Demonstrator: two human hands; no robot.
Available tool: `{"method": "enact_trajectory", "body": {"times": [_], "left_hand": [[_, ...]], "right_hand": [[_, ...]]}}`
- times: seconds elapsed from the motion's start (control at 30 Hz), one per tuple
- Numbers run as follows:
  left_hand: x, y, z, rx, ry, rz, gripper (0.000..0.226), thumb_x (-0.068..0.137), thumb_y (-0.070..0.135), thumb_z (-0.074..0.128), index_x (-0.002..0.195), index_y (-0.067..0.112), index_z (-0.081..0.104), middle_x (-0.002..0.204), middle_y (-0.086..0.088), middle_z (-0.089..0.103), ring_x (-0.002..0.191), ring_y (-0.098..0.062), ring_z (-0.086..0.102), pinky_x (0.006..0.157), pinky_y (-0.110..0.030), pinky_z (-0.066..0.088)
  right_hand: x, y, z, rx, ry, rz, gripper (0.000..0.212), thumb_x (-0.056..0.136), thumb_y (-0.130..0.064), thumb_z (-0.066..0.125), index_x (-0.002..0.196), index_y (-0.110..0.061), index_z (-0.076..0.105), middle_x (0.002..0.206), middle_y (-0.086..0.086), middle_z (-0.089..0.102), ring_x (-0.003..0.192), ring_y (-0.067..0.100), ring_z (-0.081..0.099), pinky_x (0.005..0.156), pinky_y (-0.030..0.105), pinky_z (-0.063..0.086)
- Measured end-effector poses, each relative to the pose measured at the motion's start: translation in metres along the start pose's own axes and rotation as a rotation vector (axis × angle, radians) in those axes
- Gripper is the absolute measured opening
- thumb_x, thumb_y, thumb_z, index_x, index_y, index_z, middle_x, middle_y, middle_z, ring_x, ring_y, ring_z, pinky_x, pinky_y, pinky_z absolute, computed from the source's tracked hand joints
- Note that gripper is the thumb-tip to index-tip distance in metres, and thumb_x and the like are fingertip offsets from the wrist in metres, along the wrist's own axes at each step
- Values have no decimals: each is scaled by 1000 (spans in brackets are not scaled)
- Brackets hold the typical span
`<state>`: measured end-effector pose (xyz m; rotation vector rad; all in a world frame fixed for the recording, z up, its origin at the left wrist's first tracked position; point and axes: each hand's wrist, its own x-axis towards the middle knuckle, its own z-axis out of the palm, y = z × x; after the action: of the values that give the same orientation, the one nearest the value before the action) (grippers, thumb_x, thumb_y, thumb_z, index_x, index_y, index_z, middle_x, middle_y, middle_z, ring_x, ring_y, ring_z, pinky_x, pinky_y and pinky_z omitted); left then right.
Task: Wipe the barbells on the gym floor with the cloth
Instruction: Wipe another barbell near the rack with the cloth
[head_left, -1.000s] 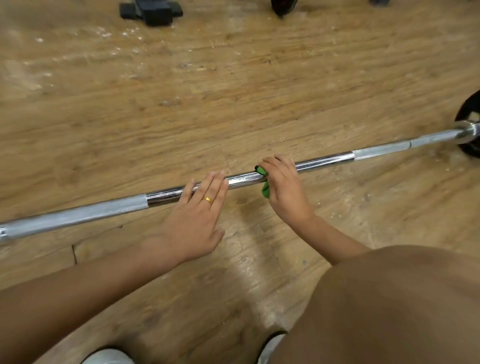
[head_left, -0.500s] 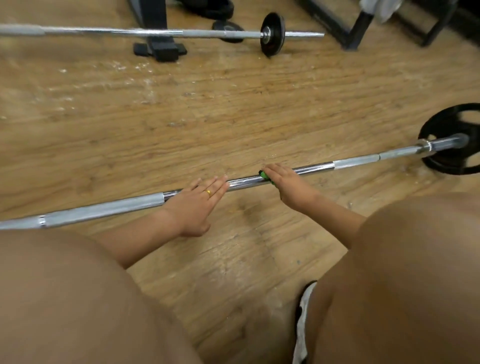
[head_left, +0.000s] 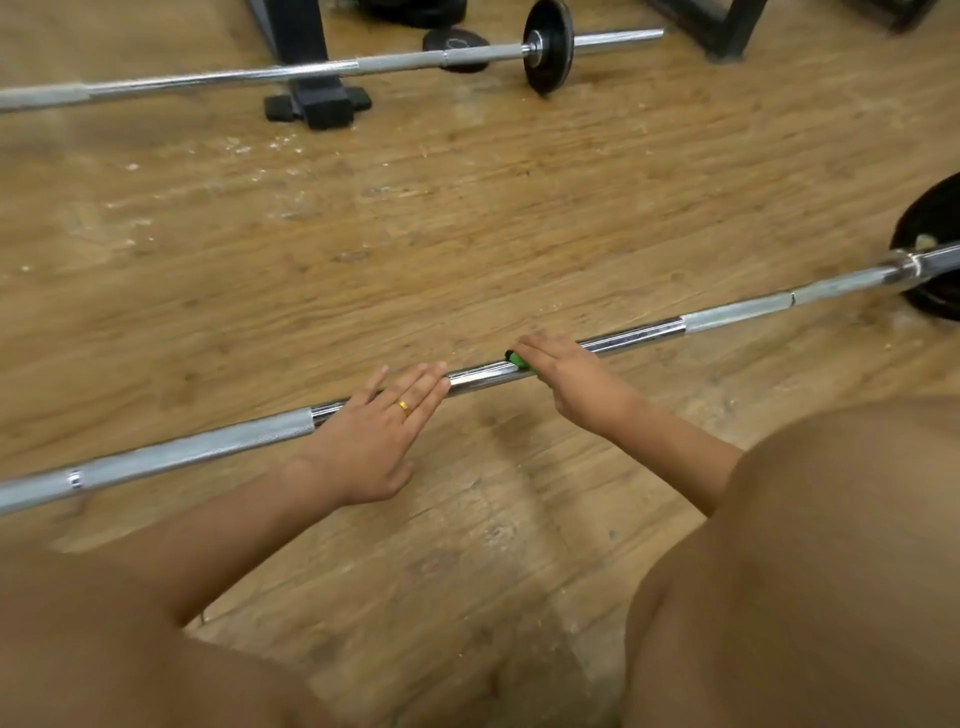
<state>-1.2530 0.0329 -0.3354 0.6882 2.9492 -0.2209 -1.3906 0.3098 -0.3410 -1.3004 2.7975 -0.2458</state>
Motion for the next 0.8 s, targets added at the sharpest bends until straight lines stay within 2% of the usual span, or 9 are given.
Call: {"method": "enact_trajectory", "body": {"times": [0.07, 0.13, 0.23, 0.33, 0.43, 0.5, 0.57, 0.7, 0.8], "left_hand": [[0, 0, -3, -31, -50, -5, 108, 75, 50, 63, 160, 4, 15, 168, -15, 10, 153, -28, 20, 121, -51, 13], [3, -4, -8, -82, -107, 19, 107, 83, 49, 60, 160, 8, -1, 168, -13, -5, 156, -26, 8, 124, -49, 11], [13, -18, -26, -178, -293, 96, 103, 94, 42, 57, 157, 10, -18, 163, -11, -25, 155, -22, -12, 126, -35, -2], [29, -26, -52, -211, -472, 129, 103, 95, 37, 60, 157, 5, -16, 164, -15, -23, 155, -21, -11, 118, -18, -4], [49, -22, -77, -220, -634, 86, 100, 97, 36, 60, 158, 4, -13, 167, -14, -16, 156, -21, 0, 118, -20, 9], [69, -10, -86, -229, -606, 27, 98, 98, 38, 58, 158, 3, -10, 168, -17, -8, 154, -26, 13, 119, -27, 20], [89, 8, -84, -256, -512, -83, 95, 99, 42, 54, 158, 1, -7, 167, -20, 0, 153, -30, 18, 121, -35, 22], [105, 55, -52, -341, -378, -344, 86, 99, 48, 43, 158, 0, 3, 165, -20, 17, 151, -33, 22, 124, -47, 11], [95, 76, -33, -383, -155, -452, 84, 89, 49, 32, 157, 1, 18, 159, -20, 34, 148, -31, 28, 124, -45, 5]], "right_hand": [[4, -14, 2, 10, 15, -63, 75, 74, 23, 53, 145, 0, 47, 148, 19, 48, 139, 38, 41, 118, 39, 26], [2, -8, 1, 27, 2, -45, 79, 75, 22, 52, 149, -2, 42, 154, 17, 42, 144, 36, 34, 120, 38, 21], [-6, 15, 3, 45, 54, 32, 74, 74, 23, 54, 143, -2, 51, 146, 18, 52, 137, 40, 45, 117, 47, 32], [-6, 16, 12, 35, 94, 31, 72, 68, 24, 61, 136, 1, 57, 137, 20, 59, 128, 44, 53, 111, 56, 38], [-8, 15, 15, 76, 119, 11, 74, 66, 25, 63, 136, 0, 57, 137, 19, 59, 128, 42, 53, 108, 61, 40], [-12, 16, 17, 105, 150, 16, 72, 67, 25, 61, 134, -1, 58, 135, 18, 59, 126, 41, 53, 107, 60, 42], [-14, 12, 17, 109, 178, 29, 68, 69, 23, 57, 133, -1, 59, 134, 18, 60, 125, 41, 54, 107, 59, 42], [-24, 7, 20, 115, 212, 51, 63, 79, -3, 28, 133, -1, 60, 135, 18, 60, 126, 40, 54, 110, 57, 40], [-27, 2, 23, 121, 203, 87, 66, 80, -10, 23, 133, 0, 60, 135, 19, 60, 128, 41, 53, 114, 57, 35]]}}
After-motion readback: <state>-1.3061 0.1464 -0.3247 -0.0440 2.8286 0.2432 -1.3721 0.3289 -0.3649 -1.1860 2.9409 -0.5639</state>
